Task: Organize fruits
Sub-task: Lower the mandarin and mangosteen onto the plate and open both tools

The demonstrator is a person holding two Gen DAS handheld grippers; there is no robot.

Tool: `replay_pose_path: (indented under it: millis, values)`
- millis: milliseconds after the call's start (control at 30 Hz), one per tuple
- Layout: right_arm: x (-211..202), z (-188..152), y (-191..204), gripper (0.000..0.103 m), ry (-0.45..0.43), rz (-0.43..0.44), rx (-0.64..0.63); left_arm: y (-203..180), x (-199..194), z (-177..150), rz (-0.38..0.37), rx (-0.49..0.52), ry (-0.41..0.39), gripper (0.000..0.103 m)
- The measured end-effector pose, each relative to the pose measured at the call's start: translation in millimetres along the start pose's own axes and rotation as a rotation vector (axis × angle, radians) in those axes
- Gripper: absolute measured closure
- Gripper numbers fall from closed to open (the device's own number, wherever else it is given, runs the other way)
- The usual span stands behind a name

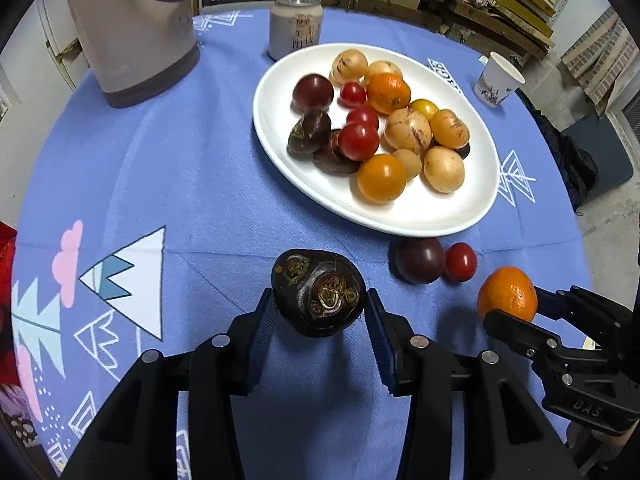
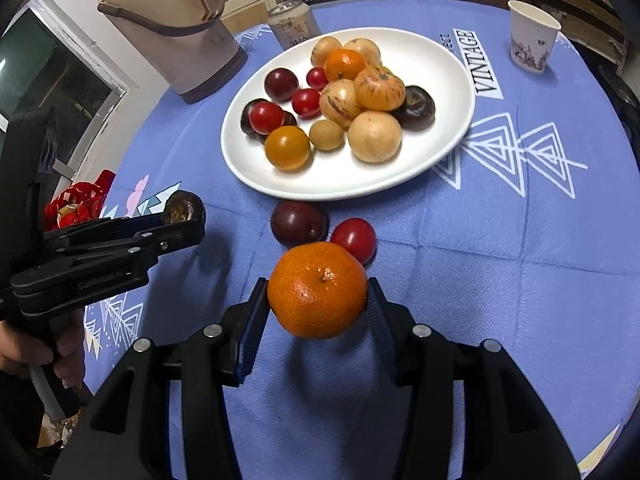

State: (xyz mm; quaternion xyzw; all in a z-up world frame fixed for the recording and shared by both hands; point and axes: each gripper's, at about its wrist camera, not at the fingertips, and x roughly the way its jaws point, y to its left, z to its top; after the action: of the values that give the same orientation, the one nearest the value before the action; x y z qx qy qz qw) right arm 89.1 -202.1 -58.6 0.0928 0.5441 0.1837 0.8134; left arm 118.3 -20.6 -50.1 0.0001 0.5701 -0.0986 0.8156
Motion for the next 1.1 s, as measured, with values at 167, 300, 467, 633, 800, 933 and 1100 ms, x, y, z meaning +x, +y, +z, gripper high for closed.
replay_pose_path:
  millis: [167, 300, 467, 633, 800, 933, 1100]
  values:
    - [-12, 9, 4, 0.056, -0.036, 0.004, -0.016, -4, -16, 6, 0.002, 0.014, -0.046, 0.058]
    - [-22, 23, 7, 0.056, -0.07, 0.006, -0.03, -12, -25, 17, -0.007, 0.034, -0.069, 0.058]
    - [-26, 48, 11, 0.056, -0.103, 0.0, -0.053, -20, -30, 39, -0.01, 0.054, -0.097, 0.058]
    - [-24, 77, 15, 0.056, -0.131, -0.026, -0.08, -26, -28, 67, -0.002, 0.073, -0.123, 0.058]
    - [-12, 99, 14, 0.056, -0.138, -0.041, -0.097, -26, -16, 87, 0.014, 0.082, -0.123, 0.058]
    - [0, 112, 11, 0.056, -0.131, -0.054, -0.094, -24, -4, 101, 0.03, 0.085, -0.117, 0.058]
    - [15, 126, 3, 0.056, -0.121, -0.066, -0.082, -22, 10, 114, 0.036, 0.083, -0.112, 0.058]
